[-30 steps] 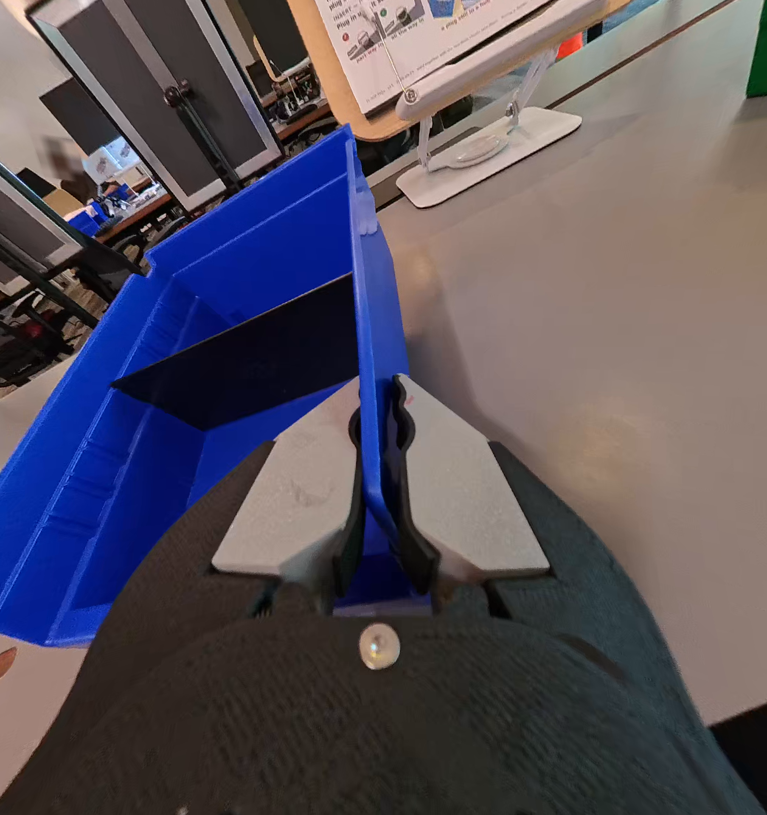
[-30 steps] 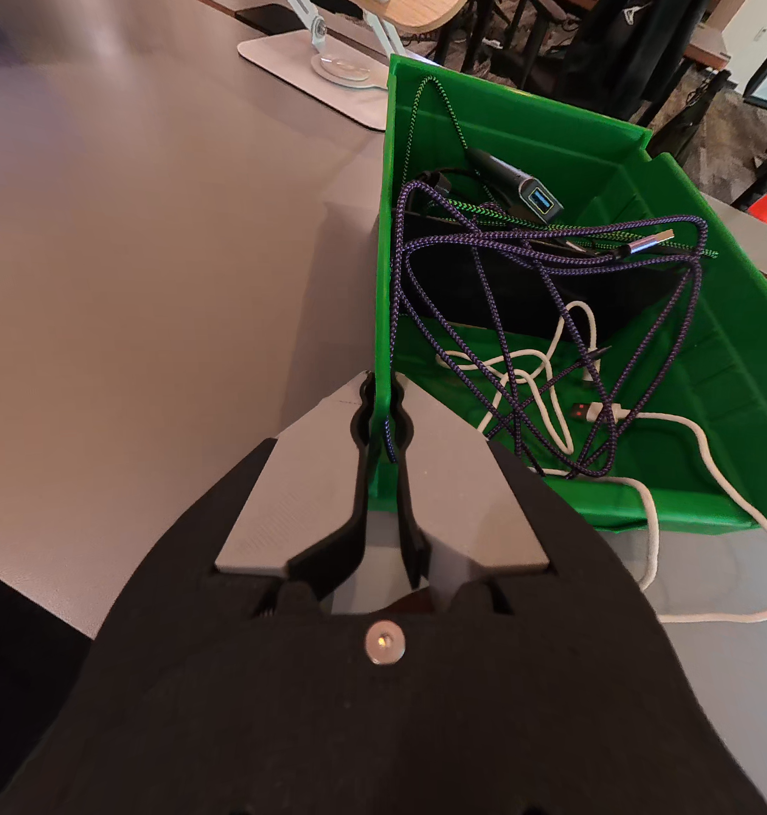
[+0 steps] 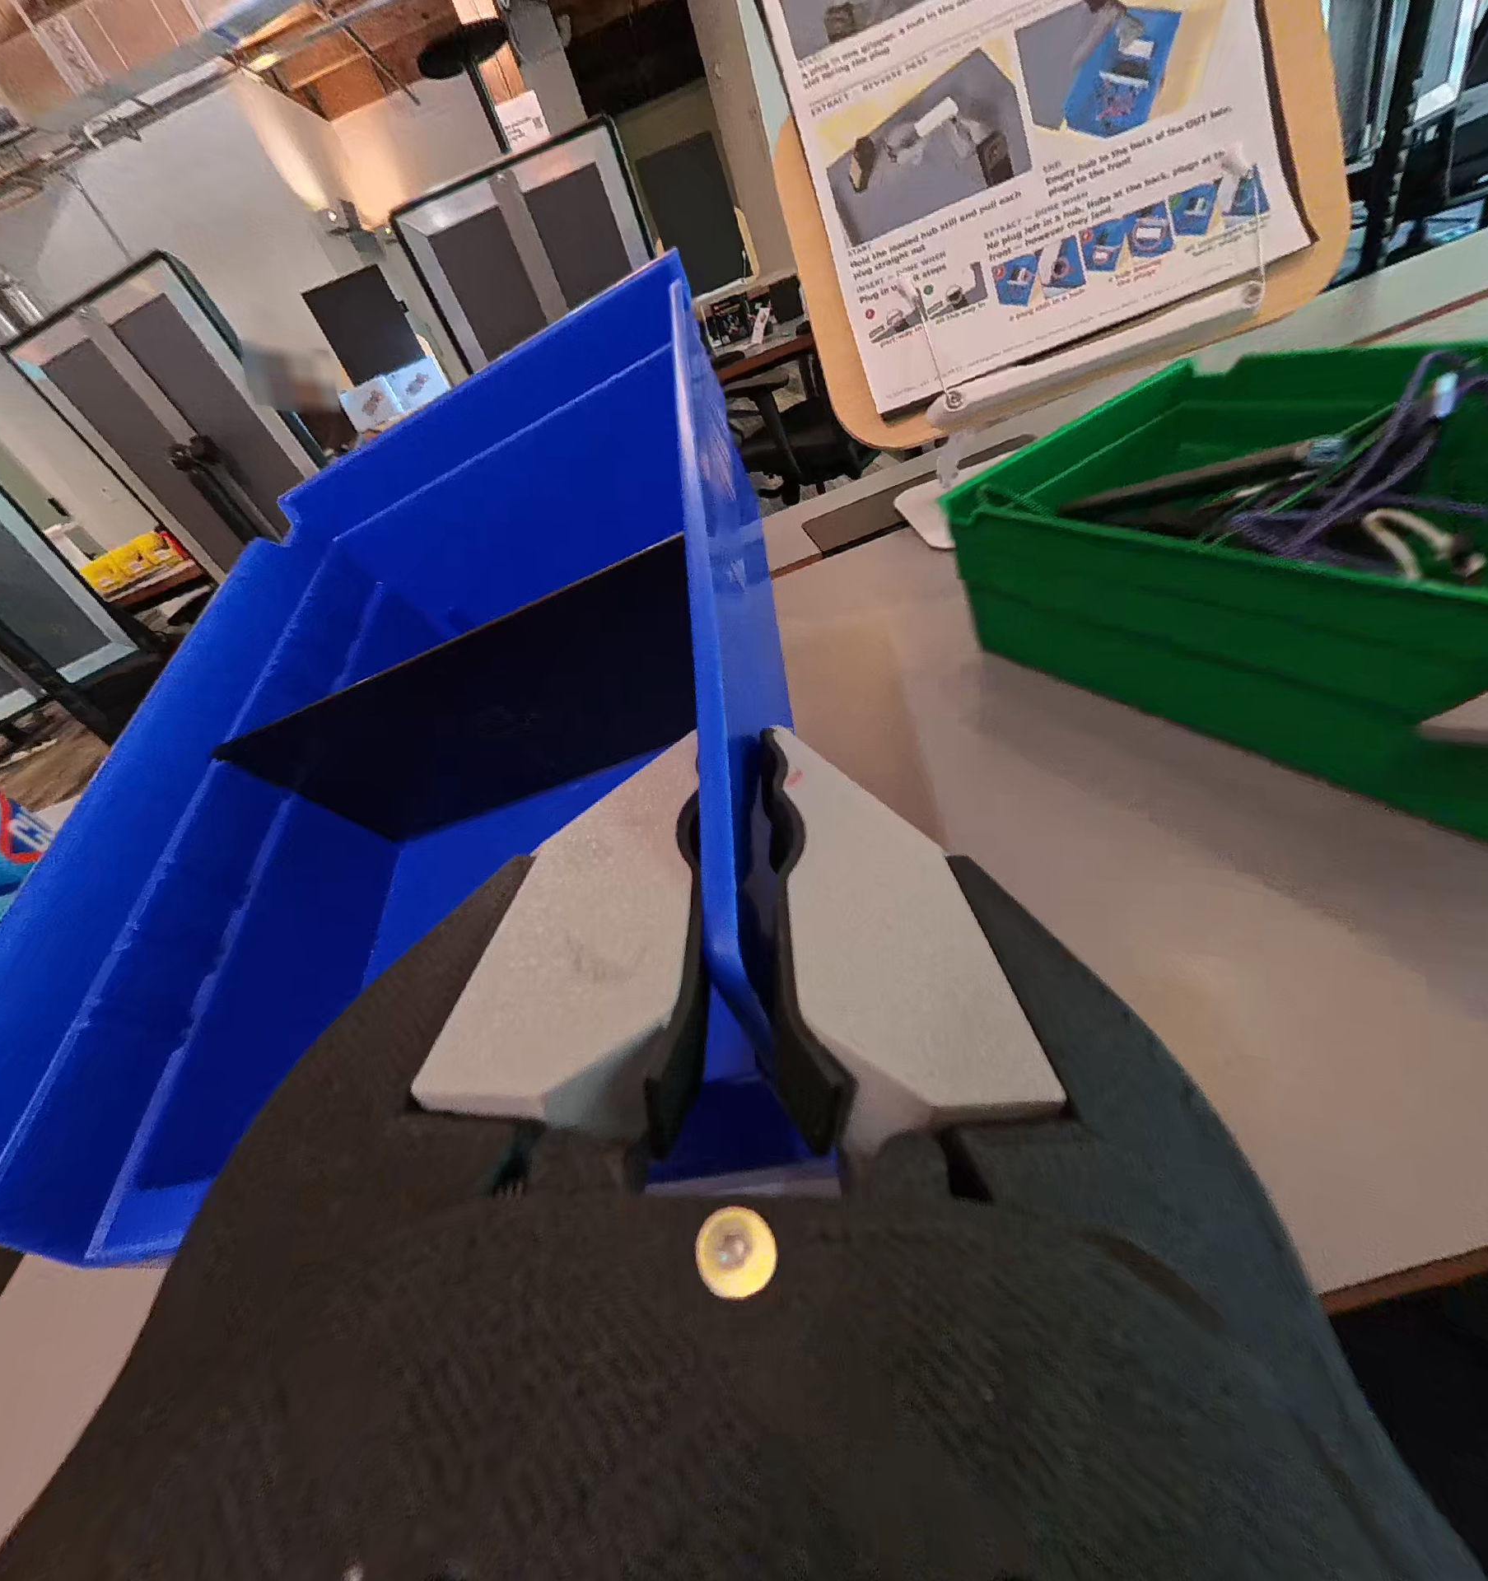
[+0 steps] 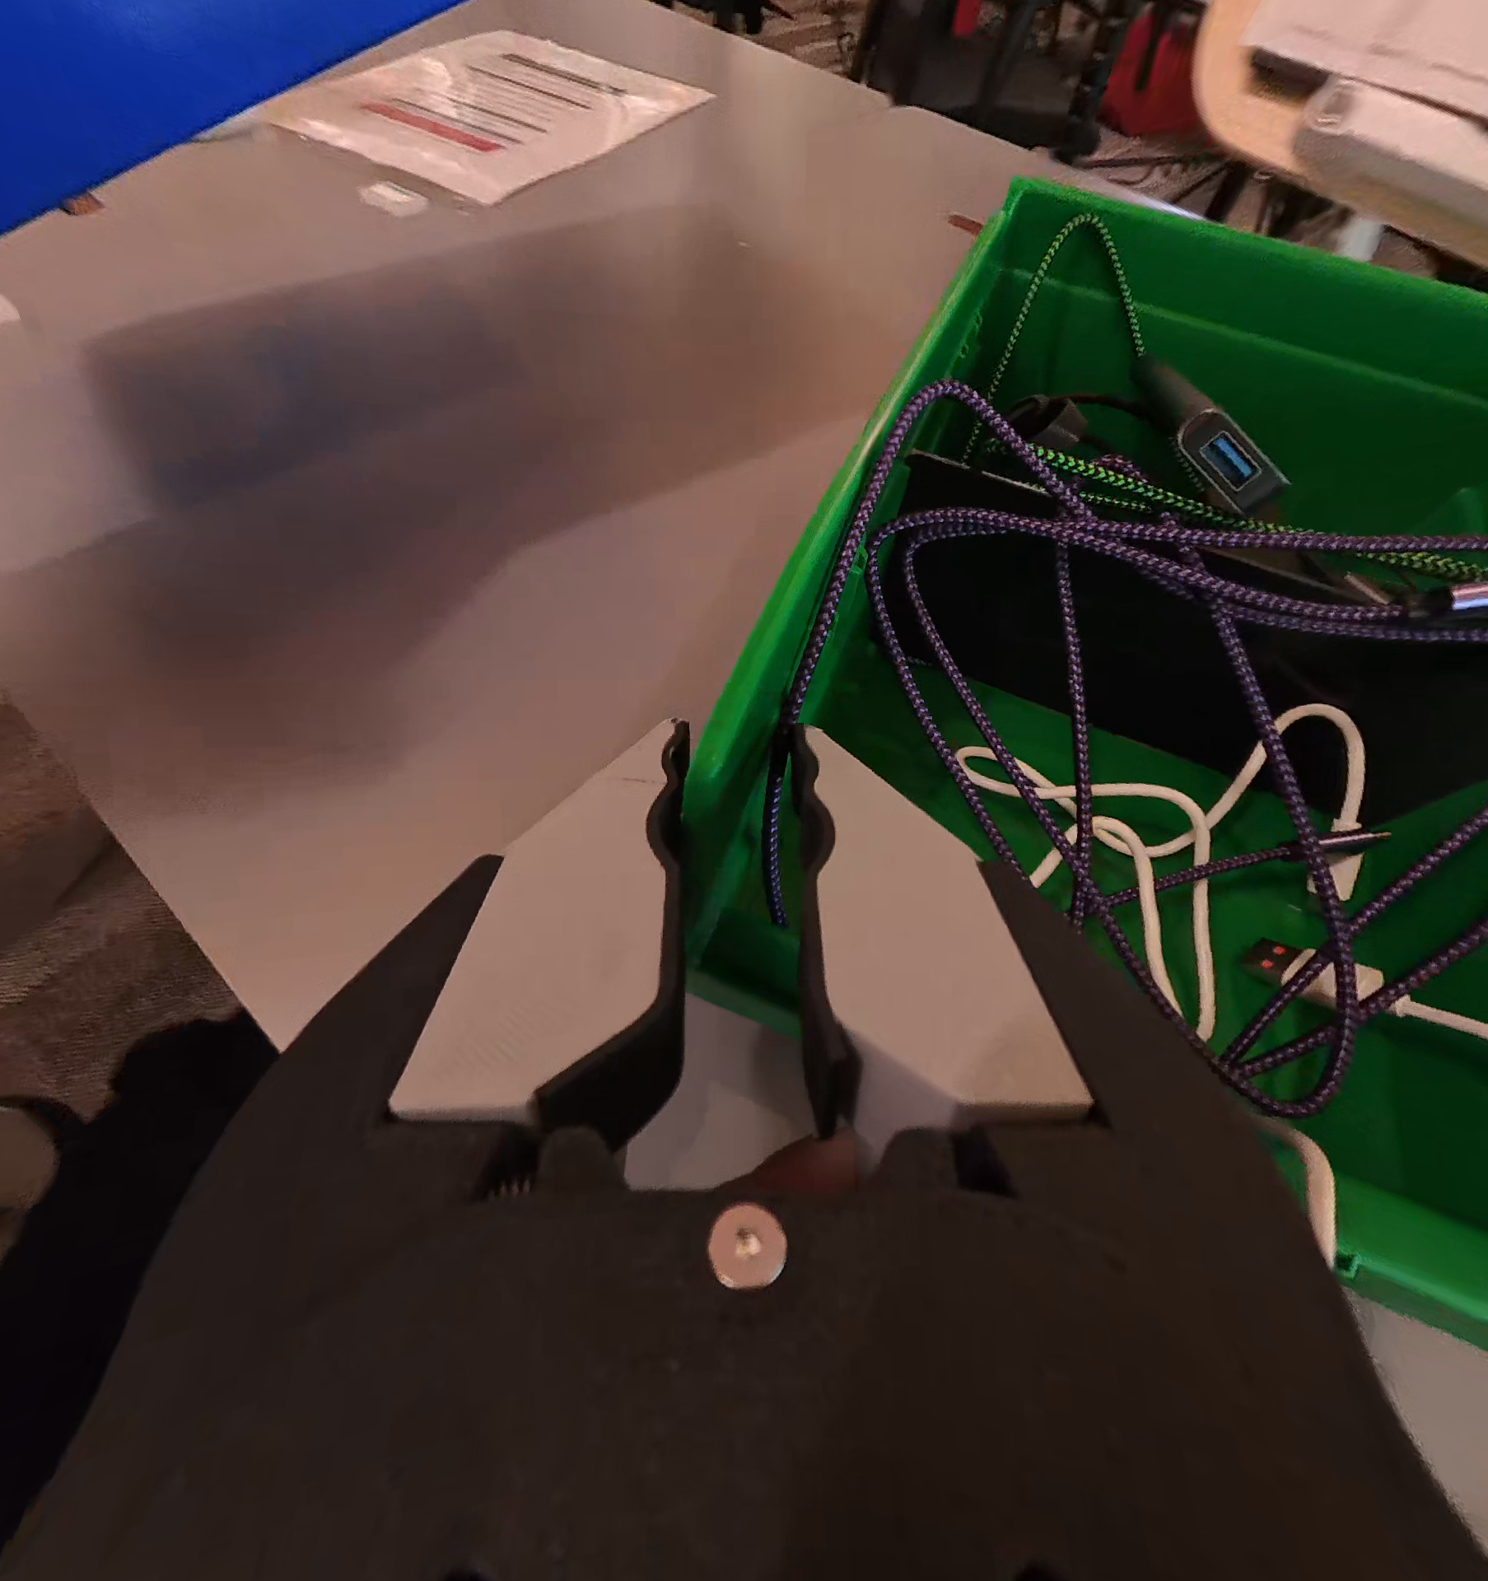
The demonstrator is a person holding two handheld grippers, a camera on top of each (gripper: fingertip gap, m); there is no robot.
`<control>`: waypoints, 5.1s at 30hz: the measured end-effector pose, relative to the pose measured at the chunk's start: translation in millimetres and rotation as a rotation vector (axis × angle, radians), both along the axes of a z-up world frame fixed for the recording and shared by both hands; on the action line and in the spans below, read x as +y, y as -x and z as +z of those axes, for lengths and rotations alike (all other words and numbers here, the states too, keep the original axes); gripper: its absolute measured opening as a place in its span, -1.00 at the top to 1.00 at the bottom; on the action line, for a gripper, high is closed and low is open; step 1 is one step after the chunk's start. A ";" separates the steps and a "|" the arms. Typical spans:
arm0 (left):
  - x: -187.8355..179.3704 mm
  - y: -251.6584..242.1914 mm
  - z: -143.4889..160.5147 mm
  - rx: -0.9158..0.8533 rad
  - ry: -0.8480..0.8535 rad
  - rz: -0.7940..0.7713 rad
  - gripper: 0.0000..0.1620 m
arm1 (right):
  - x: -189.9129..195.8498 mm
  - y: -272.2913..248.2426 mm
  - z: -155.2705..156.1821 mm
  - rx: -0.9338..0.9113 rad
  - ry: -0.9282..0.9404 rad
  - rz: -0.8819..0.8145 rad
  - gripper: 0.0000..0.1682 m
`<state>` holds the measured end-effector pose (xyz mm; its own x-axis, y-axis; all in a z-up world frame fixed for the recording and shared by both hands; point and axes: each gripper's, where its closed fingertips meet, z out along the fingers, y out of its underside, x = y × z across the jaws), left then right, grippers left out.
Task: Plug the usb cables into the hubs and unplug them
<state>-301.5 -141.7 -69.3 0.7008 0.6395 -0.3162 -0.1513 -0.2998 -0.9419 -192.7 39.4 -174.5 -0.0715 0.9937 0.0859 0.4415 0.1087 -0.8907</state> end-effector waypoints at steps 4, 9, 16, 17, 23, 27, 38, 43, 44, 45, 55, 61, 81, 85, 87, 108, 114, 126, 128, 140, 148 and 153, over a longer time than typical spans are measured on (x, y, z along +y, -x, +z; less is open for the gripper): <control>-8.6 -0.2 7.4 0.026 -0.002 0.024 0.96 | -62.0 47.7 3.9 -0.017 0.043 0.052 0.71; -16.1 0.2 13.7 0.039 -0.019 0.042 0.95 | -132.4 105.6 2.7 -0.043 0.159 0.074 0.65; -32.4 6.4 21.8 0.073 -0.048 0.092 0.95 | -193.6 152.6 39.3 0.026 0.145 0.161 0.59; -36.1 6.6 23.7 0.079 -0.053 0.098 0.96 | -193.7 147.6 48.2 0.052 0.119 0.183 0.47; -48.9 0.6 40.8 0.127 -0.112 0.108 0.97 | -144.3 72.9 72.7 0.138 0.066 0.307 0.30; -35.6 -24.3 60.0 0.165 -0.146 0.038 0.96 | -61.8 7.5 78.5 0.233 0.024 0.266 0.33; 115.7 -170.7 67.9 0.286 -0.029 -0.380 0.96 | 153.7 -152.2 51.4 0.214 -0.109 -0.097 0.38; 192.2 -240.0 27.5 0.325 0.106 -0.570 0.96 | 172.7 -190.4 48.6 0.231 -0.017 -0.145 0.38; 204.9 -251.6 17.5 0.324 0.140 -0.603 0.96 | 173.4 -194.8 46.1 0.225 -0.008 -0.149 0.39; 217.2 -261.9 7.7 0.319 0.164 -0.637 0.96 | 175.5 -198.4 44.6 0.224 -0.001 -0.161 0.42; 337.8 -280.8 -107.1 -0.031 0.284 -0.750 0.95 | 229.3 -201.7 25.3 0.183 0.042 -0.355 0.48; 342.8 -309.2 -72.8 -0.223 0.184 -0.888 0.71 | 231.4 -196.3 32.8 0.212 0.109 -0.402 0.26; 186.0 -155.7 -66.5 -0.219 0.177 -0.559 0.34 | 193.1 -174.0 24.1 -0.001 -0.234 -0.310 -0.38; 164.3 -127.7 -55.7 -0.224 0.152 -0.483 0.34 | 289.9 -212.0 22.0 -0.071 -0.311 -0.578 -0.18; 147.1 -108.0 -51.1 -0.208 0.173 -0.418 0.31 | 326.1 -233.5 14.5 -0.107 -0.317 -0.680 -0.27; 63.2 -34.5 -60.8 -0.222 0.169 -0.113 0.36 | 187.6 -86.0 60.9 0.176 -0.169 -0.129 -0.26; 37.2 -31.0 -55.6 -0.232 0.121 -0.046 0.36 | 184.0 -17.0 61.3 0.119 -0.369 -0.181 -0.20; 50.5 -28.6 -81.3 -0.299 0.154 -0.079 0.36 | 281.1 -98.2 18.3 -0.150 -0.570 -0.454 -0.03; 54.0 -32.2 -75.9 -0.289 0.145 -0.091 0.36 | 292.9 -116.8 21.7 -0.143 -0.529 -0.504 -0.02; 92.0 -58.1 -45.4 -0.203 0.130 -0.182 0.36 | 146.8 -23.6 55.2 0.200 -0.006 0.058 -0.07; 93.1 -44.6 -47.6 -0.240 0.071 -0.149 0.34 | 153.0 95.0 26.1 0.129 -0.112 -0.018 -0.11; 93.0 -35.4 -66.7 -0.280 0.092 -0.143 0.32 | 157.6 95.6 8.7 0.107 -0.267 -0.016 -0.07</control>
<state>-266.1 -48.7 -135.9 0.8492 0.5063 -0.1502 0.0631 -0.3797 -0.9230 -288.3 197.0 -165.9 -0.0327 0.9358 0.3511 0.3496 0.3398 -0.8731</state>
